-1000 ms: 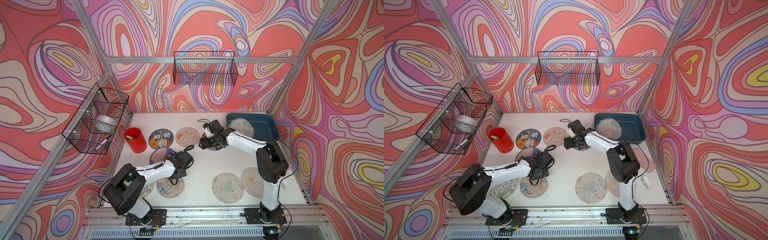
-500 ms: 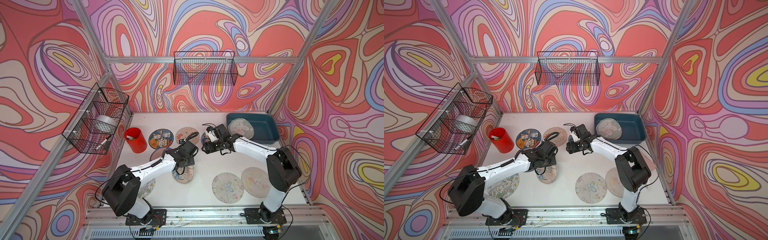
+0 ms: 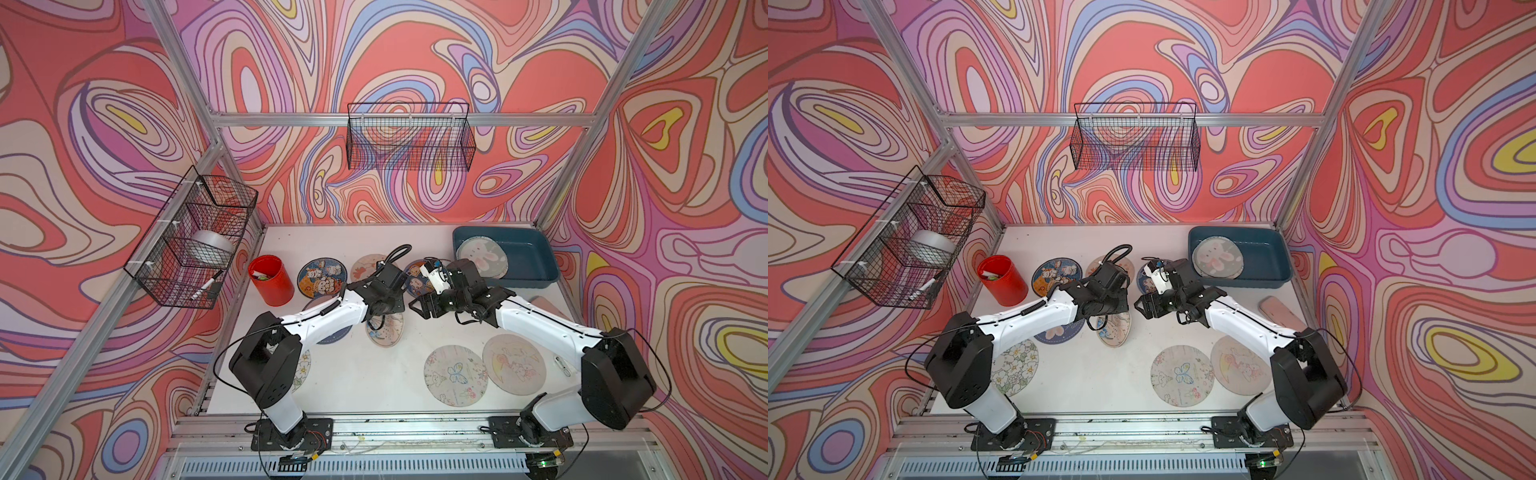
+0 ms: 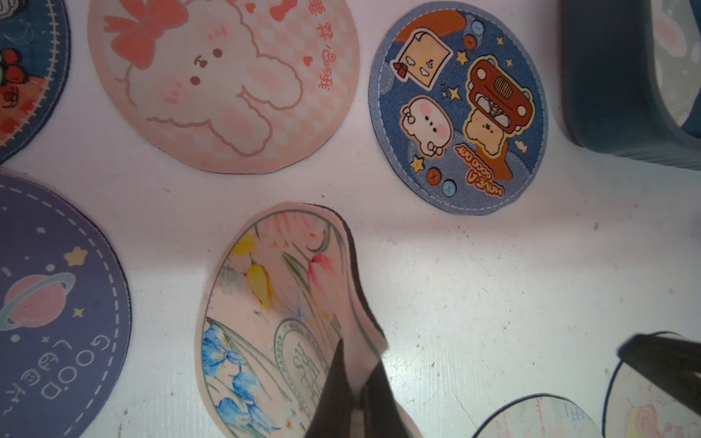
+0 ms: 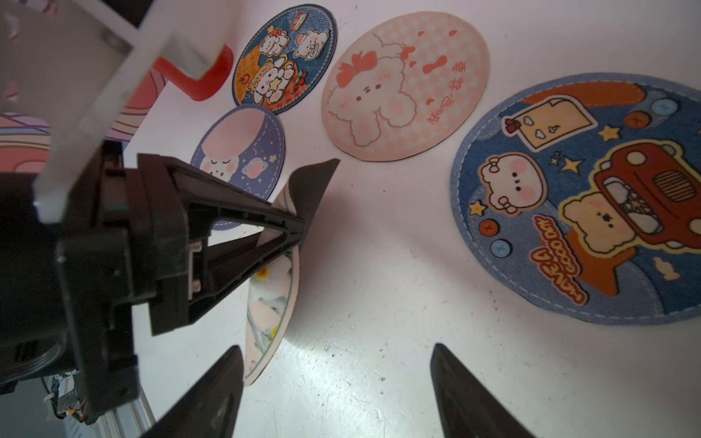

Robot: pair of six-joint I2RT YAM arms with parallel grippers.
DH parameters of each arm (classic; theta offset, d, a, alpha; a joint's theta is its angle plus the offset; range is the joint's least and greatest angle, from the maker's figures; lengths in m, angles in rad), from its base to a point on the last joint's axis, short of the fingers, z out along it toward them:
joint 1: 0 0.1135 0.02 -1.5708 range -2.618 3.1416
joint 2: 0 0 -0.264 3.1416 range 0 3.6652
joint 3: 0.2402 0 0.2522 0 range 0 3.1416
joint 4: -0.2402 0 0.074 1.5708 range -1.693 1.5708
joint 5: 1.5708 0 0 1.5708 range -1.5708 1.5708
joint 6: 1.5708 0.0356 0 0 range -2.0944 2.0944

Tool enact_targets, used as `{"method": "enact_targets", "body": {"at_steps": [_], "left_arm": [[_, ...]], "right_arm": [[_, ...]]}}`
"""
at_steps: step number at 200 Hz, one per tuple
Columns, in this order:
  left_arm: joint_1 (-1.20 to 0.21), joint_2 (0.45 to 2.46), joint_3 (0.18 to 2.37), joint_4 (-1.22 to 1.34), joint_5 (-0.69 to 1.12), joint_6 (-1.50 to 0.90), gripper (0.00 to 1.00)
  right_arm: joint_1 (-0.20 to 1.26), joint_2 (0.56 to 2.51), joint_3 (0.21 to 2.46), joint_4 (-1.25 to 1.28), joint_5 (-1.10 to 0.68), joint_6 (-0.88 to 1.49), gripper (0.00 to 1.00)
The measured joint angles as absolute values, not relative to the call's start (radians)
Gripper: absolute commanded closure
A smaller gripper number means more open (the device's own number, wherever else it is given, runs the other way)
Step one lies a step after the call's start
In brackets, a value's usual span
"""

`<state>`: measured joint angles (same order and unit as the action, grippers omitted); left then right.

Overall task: Put the coasters into the storage box
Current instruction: Pick up the coaster from the center of the board.

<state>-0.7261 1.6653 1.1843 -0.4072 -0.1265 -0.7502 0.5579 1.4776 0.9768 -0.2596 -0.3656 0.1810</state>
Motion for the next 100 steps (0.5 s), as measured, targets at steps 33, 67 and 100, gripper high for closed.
{"method": "enact_targets", "body": {"at_steps": [33, 67, 100], "left_arm": [[-0.725, 1.665, 1.190, -0.369, -0.107, -0.743, 1.00], [-0.725, 1.665, 1.190, -0.353, -0.101, -0.744, 1.00], [-0.720, 1.662, 1.190, -0.326, -0.101, -0.746, 1.00]], "right_arm": [[0.562, 1.494, 0.961, -0.227, -0.407, 0.205, 0.22], [0.578, 1.521, 0.953, -0.181, -0.443, 0.242, 0.22], [0.583, 1.559, 0.952, -0.139, -0.464, 0.273, 0.23]]}}
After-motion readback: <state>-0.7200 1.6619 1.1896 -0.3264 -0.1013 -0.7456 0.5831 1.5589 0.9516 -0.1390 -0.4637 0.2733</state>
